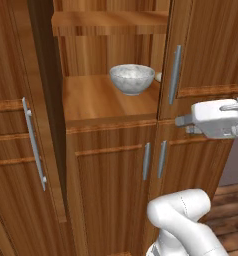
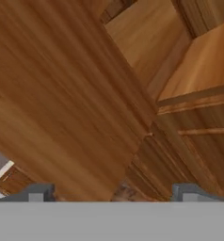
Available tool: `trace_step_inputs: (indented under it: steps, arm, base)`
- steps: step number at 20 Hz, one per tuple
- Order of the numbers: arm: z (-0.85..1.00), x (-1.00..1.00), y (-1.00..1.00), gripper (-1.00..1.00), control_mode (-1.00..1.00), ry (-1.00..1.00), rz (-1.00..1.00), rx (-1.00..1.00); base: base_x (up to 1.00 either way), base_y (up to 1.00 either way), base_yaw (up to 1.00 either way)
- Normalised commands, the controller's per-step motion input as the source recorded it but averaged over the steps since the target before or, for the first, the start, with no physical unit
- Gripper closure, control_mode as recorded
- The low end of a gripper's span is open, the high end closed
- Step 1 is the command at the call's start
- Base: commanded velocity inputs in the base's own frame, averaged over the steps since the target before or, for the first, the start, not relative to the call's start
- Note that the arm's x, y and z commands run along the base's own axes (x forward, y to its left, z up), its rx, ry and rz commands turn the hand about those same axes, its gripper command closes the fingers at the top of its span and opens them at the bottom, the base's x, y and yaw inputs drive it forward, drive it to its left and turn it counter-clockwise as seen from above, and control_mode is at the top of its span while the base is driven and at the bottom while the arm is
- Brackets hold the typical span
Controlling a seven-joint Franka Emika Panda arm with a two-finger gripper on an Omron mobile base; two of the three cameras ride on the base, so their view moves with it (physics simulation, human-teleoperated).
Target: Move the bowls from the cabinet to the plates on the dining table.
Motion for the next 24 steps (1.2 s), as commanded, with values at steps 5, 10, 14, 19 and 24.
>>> trace_step_inputs:
  steps: [5, 10, 14, 19, 24]
  arm:
    - [0.18, -0.54, -0.63, -1.0, -1.0, -0.01, 0.0, -0.25]
    - [0.05, -0.13, -0.63, -1.0, -1.0, 0.0, -0.05, -0.31]
    - [-0.01, 0.14, -0.2, -1.0, -1.0, 0.0, -0.2, -0.41]
    - [0.0, 0.17, 0.05, -1.0, -1.0, -0.06, -0.34, -0.33]
    - [-0.01, 0.0, 0.0, -1.0, -1.0, -0.03, -0.27, -0.09]
  base:
    - [0.0, 0.0, 0.0]
    - [0.0, 0.0, 0.0]
    - [0.0, 0.0, 0.0]
    - [0.0, 0.0, 0.0]
    - [0.0, 0.0, 0.0]
